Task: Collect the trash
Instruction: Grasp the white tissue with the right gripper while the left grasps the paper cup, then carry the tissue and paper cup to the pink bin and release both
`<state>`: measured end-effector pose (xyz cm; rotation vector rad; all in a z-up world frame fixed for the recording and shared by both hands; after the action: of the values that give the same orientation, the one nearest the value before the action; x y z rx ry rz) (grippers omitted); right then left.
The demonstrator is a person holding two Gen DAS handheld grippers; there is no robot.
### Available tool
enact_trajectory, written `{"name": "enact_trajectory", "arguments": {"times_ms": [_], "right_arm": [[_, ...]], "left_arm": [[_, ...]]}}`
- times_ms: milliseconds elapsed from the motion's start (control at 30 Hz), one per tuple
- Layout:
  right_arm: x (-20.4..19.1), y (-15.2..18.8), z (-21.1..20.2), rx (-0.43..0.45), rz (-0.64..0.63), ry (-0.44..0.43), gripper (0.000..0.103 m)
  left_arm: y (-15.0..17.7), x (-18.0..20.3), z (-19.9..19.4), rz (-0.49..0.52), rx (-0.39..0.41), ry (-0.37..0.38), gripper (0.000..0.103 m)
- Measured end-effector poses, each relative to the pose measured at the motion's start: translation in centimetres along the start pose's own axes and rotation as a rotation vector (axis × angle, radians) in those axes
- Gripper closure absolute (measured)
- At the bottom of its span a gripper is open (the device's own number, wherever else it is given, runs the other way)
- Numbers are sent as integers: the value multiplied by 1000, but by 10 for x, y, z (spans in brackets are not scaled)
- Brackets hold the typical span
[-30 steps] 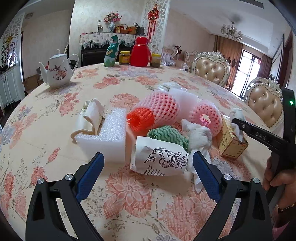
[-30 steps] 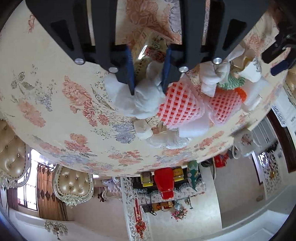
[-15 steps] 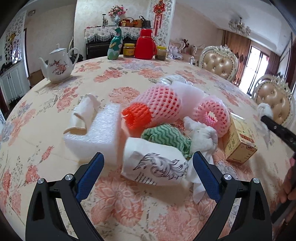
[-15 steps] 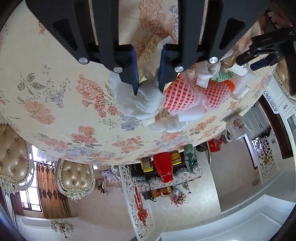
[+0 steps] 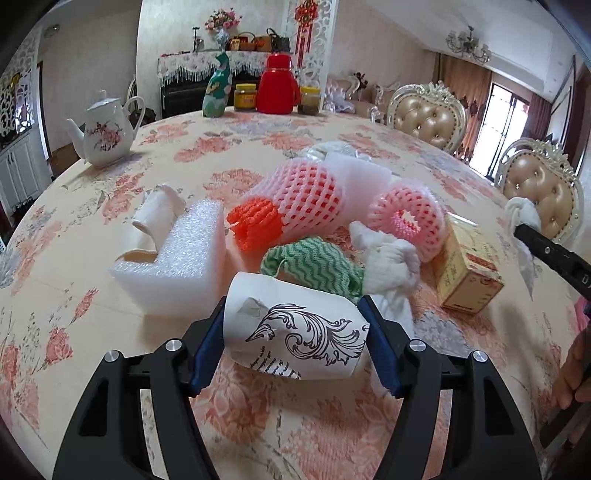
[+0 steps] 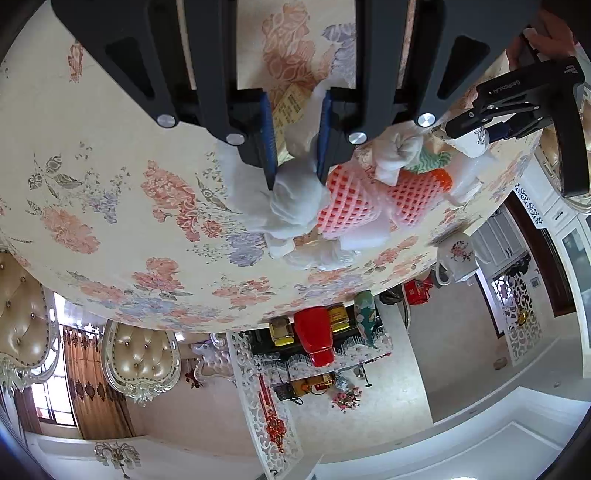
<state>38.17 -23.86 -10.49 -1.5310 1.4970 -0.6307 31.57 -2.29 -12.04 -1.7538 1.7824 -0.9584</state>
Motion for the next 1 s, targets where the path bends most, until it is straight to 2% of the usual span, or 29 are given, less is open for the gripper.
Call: {"name": "enact_trajectory", "arguments": {"times_ms": [533, 733, 1000], "right_arm": [[-13, 25, -47, 6, -33, 10, 83], [-22, 40, -63, -12, -87, 14, 83], [-39, 61, -78, -38, -189, 10, 83]], "left_arm": [[5, 17, -55, 34, 132, 32, 39], [2, 25, -75, 46, 182, 46, 39], [5, 42, -87, 84, 211, 65, 39]]}}
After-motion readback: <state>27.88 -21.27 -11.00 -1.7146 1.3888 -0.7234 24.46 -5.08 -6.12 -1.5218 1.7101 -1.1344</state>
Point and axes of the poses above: each gripper's, at about its wrist camera, not at the fingertips, and z roughly the way its jaws point, x to its right, y to its underside, the point moved 10 cm from there along z, roughly the way its jaws point, and after that the axes turned 3 degrees about y, right-handed, at the moved point
